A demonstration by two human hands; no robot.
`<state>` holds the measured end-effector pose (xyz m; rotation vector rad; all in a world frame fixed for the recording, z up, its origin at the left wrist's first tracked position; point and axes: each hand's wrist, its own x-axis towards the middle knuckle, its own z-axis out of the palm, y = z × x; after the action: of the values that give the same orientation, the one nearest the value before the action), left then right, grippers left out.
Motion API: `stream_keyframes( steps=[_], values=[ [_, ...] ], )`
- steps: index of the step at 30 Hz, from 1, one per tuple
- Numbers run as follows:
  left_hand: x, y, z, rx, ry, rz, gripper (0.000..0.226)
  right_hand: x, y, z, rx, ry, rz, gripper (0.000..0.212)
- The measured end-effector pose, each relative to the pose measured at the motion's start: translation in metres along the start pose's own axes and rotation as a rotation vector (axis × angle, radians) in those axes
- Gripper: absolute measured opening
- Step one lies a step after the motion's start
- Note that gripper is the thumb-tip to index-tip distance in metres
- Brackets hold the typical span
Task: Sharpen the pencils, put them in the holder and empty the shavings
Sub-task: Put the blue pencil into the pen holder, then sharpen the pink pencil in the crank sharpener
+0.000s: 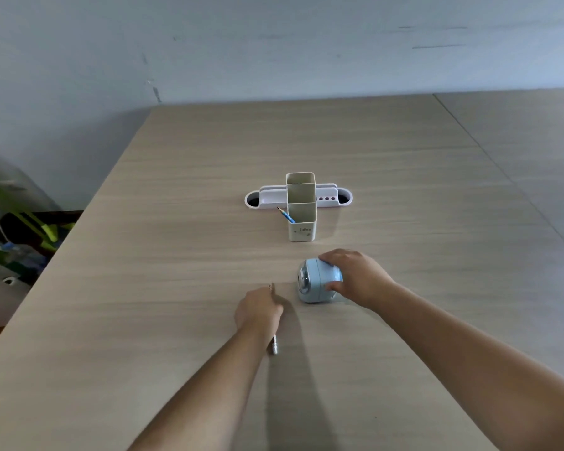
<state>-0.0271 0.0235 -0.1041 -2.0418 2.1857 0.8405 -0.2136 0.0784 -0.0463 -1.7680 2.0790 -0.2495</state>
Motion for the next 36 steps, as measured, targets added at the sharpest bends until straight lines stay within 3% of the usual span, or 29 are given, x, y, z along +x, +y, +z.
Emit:
stream_keyframes(
  steps=[2,6,11,15,19,24,36],
  values=[
    [-0.004,-0.008,-0.007,-0.095,0.035,0.073,0.010,0.002,-0.004,-0.004,-0.064,-0.038,0.000,0.061],
    [-0.005,-0.020,-0.025,-0.342,0.009,0.198,0.018,0.011,-0.012,-0.013,-0.216,-0.132,-0.017,0.057],
    [0.001,-0.032,-0.050,-0.026,-0.001,0.346,0.006,0.013,-0.014,-0.014,-0.237,-0.145,-0.024,0.049],
    [0.000,-0.022,-0.055,-0.057,0.023,0.365,0.004,0.013,-0.012,-0.012,-0.222,-0.137,-0.023,0.049],
    [0.000,-0.013,-0.057,-0.134,-0.022,0.431,0.020,0.013,-0.011,-0.012,-0.211,-0.135,-0.019,0.052],
    [0.008,-0.015,-0.067,-0.064,-0.049,0.484,0.041,0.013,-0.010,-0.012,-0.199,-0.133,-0.018,0.053],
    [0.019,-0.022,-0.068,-0.101,-0.048,0.458,0.030,0.014,-0.007,-0.013,-0.158,-0.119,-0.036,0.057]
  ],
)
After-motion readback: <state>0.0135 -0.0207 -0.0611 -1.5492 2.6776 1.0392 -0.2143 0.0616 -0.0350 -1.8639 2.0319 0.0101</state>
